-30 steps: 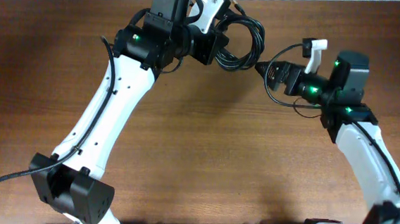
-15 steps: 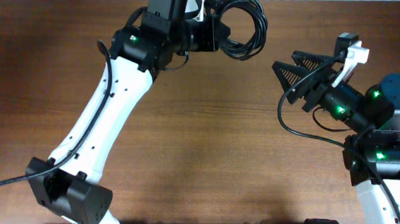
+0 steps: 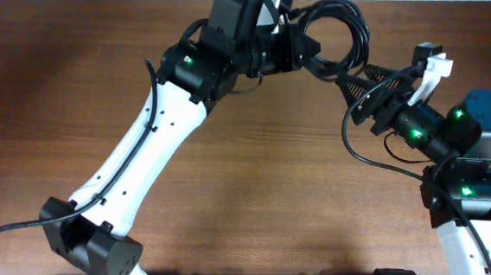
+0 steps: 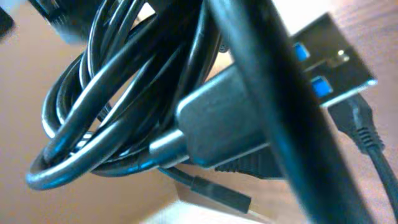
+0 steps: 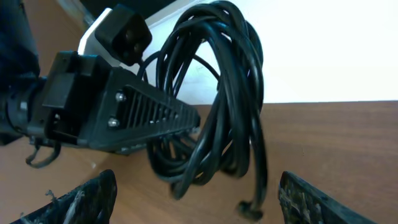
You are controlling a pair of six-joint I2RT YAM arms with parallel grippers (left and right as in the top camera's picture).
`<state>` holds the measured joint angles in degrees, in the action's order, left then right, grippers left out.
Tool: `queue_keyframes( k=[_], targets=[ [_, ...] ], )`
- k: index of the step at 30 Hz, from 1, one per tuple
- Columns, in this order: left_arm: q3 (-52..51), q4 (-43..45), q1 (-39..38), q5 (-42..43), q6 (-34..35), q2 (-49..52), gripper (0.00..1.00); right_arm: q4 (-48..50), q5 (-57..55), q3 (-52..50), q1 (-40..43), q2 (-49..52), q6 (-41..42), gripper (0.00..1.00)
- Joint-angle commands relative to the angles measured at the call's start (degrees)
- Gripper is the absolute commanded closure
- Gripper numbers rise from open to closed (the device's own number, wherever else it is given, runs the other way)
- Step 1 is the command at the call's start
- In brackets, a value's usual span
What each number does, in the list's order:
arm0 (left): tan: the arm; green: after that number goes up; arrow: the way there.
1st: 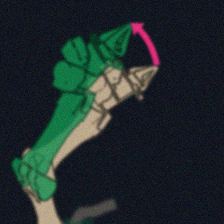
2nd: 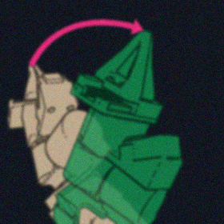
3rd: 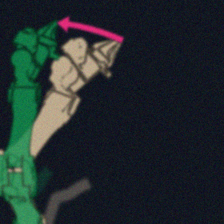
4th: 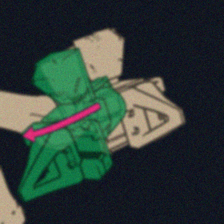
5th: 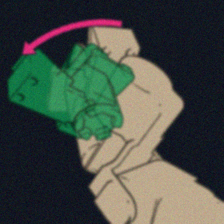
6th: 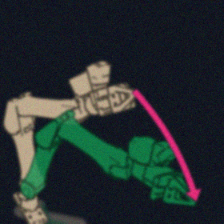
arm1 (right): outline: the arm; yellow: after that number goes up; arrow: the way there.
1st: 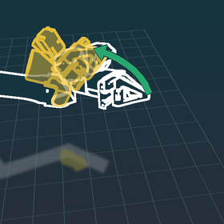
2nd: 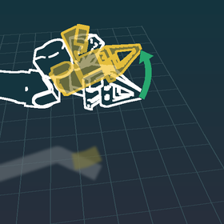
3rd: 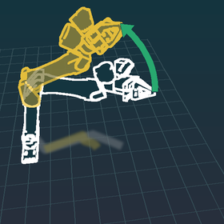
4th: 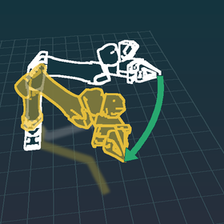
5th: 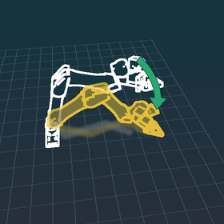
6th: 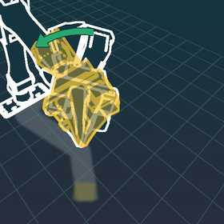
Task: Untangle cables
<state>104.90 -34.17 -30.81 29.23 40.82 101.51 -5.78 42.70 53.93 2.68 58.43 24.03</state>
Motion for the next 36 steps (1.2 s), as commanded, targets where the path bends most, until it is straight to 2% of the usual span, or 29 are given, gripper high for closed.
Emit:
queue_keyframes(
  k=[1, 4, 6, 27, 31, 36],
  targets=[
    [0.92, 2.08, -0.52, -12.98, 1.92, -2.45, 1.0, 0.7, 0.57, 1.05, -0.04, -0.22, 9.49, 0.19],
    [0.9, 2.25, -0.92, -12.9, 6.27, -2.45, 1.0, 2.6, 2.01, 1.05, -0.04, -0.22, 11.26, 0.19],
    [0.92, 2.23, -2.21, -12.33, 6.29, -2.45, 1.0, 5.44, 2.4, 1.05, -0.04, -0.22, 14.43, 0.18],
    [0.9, 2.69, -5.05, -7.39, 6.29, -2.45, 1.0, 8.24, 3.17, 1.05, -0.04, 3.06, 13.31, 0.2],
    [0.92, 3.89, -6.6, -7.63, 6.27, -2.45, 1.0, 8.41, 3.15, 1.05, -0.04, 3.06, 13.29, 0.44],
    [0.9, 3.67, -4.94, -11.93, 6.05, -2.45, 1.0, 8.17, 3.43, 1.05, -0.04, 3.06, 12.24, 0.87]
  ],
)
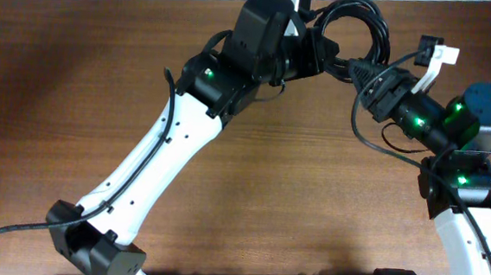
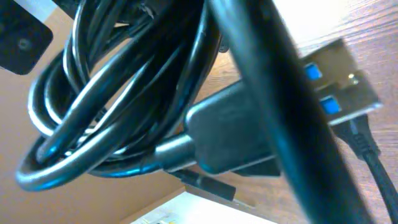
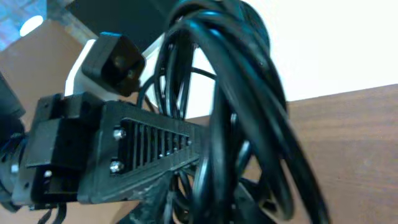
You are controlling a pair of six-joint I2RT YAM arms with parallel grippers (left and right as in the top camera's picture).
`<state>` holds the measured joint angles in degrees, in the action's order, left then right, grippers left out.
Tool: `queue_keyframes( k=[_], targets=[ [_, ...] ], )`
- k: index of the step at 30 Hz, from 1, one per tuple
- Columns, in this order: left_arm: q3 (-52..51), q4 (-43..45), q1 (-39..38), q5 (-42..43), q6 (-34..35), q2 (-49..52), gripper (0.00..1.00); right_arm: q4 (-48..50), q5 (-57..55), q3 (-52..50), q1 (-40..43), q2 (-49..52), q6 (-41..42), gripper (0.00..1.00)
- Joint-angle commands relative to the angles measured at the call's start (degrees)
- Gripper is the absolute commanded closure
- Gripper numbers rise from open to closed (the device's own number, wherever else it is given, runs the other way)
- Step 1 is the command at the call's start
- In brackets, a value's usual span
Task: Untangle cables
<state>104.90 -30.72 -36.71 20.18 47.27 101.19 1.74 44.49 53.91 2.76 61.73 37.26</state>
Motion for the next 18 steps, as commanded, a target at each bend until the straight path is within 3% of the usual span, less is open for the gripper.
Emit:
queue_keyframes(
  k=[1, 8, 11, 18],
  targets=[
    [0.92, 0.24, 1.75, -3.37, -0.39, -2.12, 1.0, 0.66, 1.66, 1.07, -0.13, -0.24, -0.98, 0.94],
    [0.92, 0.37, 5.79, -3.52, 6.54, -2.12, 1.0, 0.7, 7.19, 1.07, -0.13, -0.24, -4.33, 0.96],
    [0.92, 0.76, 6.51, -3.5, 10.67, -2.12, 1.0, 0.7, 9.66, 1.07, -0.13, -0.24, -9.49, 0.96],
    [0.92, 1.27, 6.51, -3.54, 11.47, -2.12, 1.0, 0.76, 14.67, 1.07, -0.13, -0.24, -20.7, 0.96]
  ],
)
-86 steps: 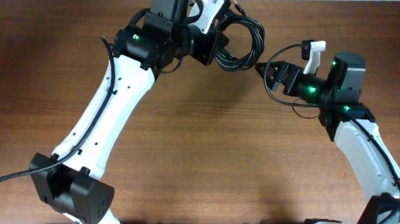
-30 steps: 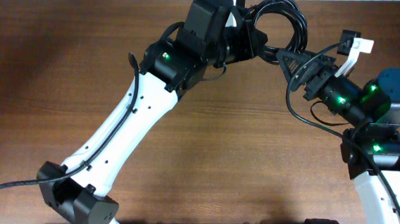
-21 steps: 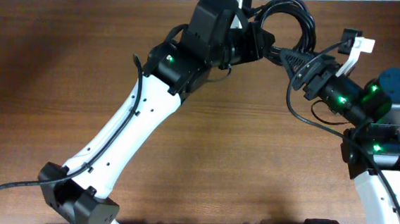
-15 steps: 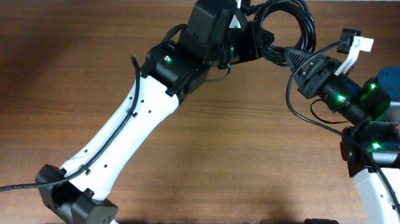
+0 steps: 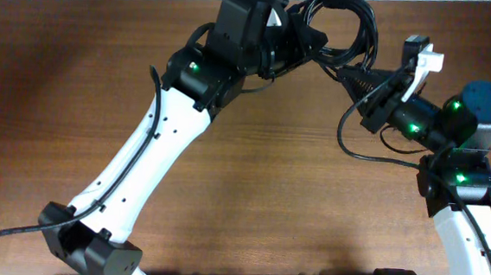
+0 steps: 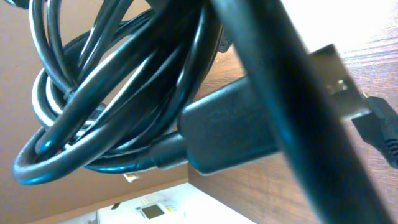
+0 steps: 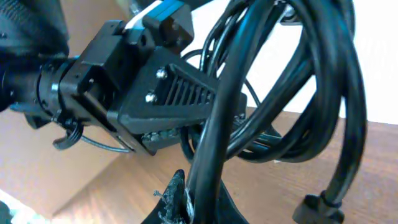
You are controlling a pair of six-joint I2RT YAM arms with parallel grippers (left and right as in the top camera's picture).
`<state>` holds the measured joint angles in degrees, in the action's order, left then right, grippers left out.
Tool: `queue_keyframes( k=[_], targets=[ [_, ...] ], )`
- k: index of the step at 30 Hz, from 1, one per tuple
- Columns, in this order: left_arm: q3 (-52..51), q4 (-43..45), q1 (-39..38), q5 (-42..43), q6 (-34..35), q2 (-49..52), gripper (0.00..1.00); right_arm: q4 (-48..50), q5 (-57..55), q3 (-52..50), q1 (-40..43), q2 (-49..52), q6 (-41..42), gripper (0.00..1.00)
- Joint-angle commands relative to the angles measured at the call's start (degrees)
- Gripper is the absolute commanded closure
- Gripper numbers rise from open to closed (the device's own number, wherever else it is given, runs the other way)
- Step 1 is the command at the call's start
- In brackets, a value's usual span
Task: Untangle cables
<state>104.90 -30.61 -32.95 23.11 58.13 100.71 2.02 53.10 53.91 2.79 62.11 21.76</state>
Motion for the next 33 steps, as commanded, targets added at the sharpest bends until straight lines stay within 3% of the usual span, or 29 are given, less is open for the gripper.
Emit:
queue_keyframes(
  k=[1, 7, 17, 20, 25, 27, 28, 30, 33],
  targets=[
    [0.92, 1.7, 2.75, -6.47, 0.61, -1.64, 1.0, 0.68, 7.39, 1.07, -0.15, -0.61, -7.32, 0.96],
    [0.92, 4.5, 4.09, -8.66, 0.61, -1.64, 1.0, 3.04, 10.01, 1.07, -0.15, -0.61, -10.05, 0.96],
    [0.9, 10.25, 4.63, -9.64, 1.01, -1.64, 1.0, 6.43, 20.76, 1.07, -0.2, -0.61, -33.42, 0.96],
    [0.92, 10.47, 4.63, -11.58, 1.01, -1.64, 1.0, 9.11, 27.78, 1.07, -0.2, -0.61, -40.63, 0.77],
    [0.9, 11.58, 4.63, -11.58, 0.98, -1.64, 1.0, 9.4, 27.74, 1.07, -0.17, -0.61, -41.07, 0.72],
    [0.9, 11.98, 4.66, -11.63, 0.94, -1.64, 1.0, 9.35, 27.74, 1.07, -0.13, -0.61, -40.94, 0.6],
    [0.9, 11.98, 4.9, -11.61, -0.04, -1.64, 1.0, 9.22, 27.74, 1.07, -0.13, -0.61, -40.74, 0.01],
    [0.92, 11.89, 5.51, -11.58, -1.81, -1.64, 1.0, 9.16, 27.28, 1.07, -0.13, -0.61, -39.6, 0.01],
    [0.9, 11.89, 6.4, -10.32, -12.9, -1.64, 1.0, 9.16, 22.6, 1.07, -0.13, -0.61, -31.26, 0.01]
  ],
)
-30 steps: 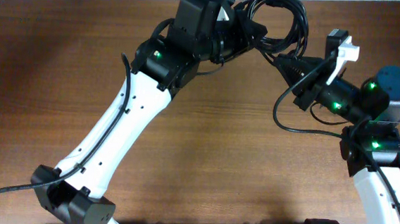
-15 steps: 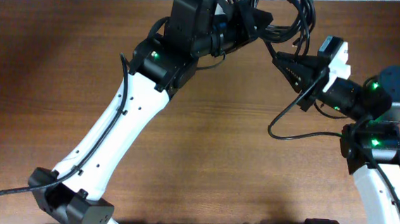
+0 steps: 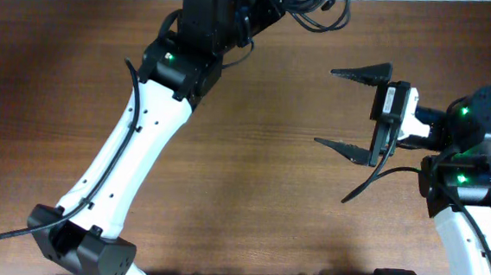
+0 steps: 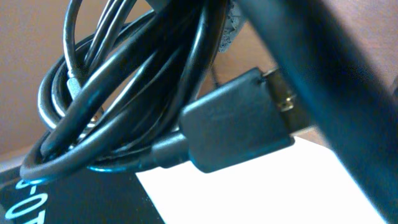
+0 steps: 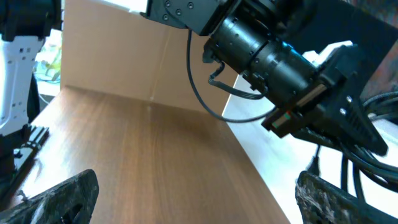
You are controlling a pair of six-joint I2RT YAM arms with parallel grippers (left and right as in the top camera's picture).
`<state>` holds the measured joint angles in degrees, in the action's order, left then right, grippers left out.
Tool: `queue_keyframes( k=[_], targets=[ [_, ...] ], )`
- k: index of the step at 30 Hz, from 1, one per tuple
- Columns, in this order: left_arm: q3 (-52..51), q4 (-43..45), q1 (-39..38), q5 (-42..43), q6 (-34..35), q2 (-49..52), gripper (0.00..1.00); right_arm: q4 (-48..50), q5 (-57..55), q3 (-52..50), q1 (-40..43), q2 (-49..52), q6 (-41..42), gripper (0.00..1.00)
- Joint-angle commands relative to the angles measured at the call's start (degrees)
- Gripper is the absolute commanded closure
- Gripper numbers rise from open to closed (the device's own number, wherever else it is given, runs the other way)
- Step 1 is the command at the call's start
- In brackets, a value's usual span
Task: Untangle cables
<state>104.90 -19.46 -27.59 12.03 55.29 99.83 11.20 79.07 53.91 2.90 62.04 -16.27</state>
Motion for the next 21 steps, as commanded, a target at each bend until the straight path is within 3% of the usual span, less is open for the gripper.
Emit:
queue_keyframes(
  k=[1, 4, 9, 16, 20, 21],
  targets=[
    [0.9, 0.74, 1.05, 3.13, -16.28, -0.76, 1.0, -0.02, -7.23, 1.07, -0.24, -0.55, 10.51, 0.01],
    [0.9, 0.7, 1.05, 10.36, -24.0, -0.76, 1.0, -0.04, -15.52, 1.07, -0.24, -0.55, 14.71, 0.01],
    [0.92, 0.52, 1.05, 21.14, -28.85, -0.76, 1.0, -0.07, -23.28, 1.07, -0.24, -0.52, 15.13, 0.01],
    [0.92, 1.4, 1.03, 28.74, -31.61, -0.76, 1.0, -0.7, -20.04, 1.07, -0.26, -0.52, 15.1, 0.0],
    [0.92, 2.29, 0.7, 28.72, -31.34, -0.76, 1.0, -0.66, -14.97, 1.07, -0.26, -0.52, 15.1, 0.23],
    [0.9, 2.34, 0.42, 28.65, -31.34, -0.76, 1.0, -0.66, -13.92, 1.07, -0.26, -0.52, 15.1, 0.36]
  ],
)
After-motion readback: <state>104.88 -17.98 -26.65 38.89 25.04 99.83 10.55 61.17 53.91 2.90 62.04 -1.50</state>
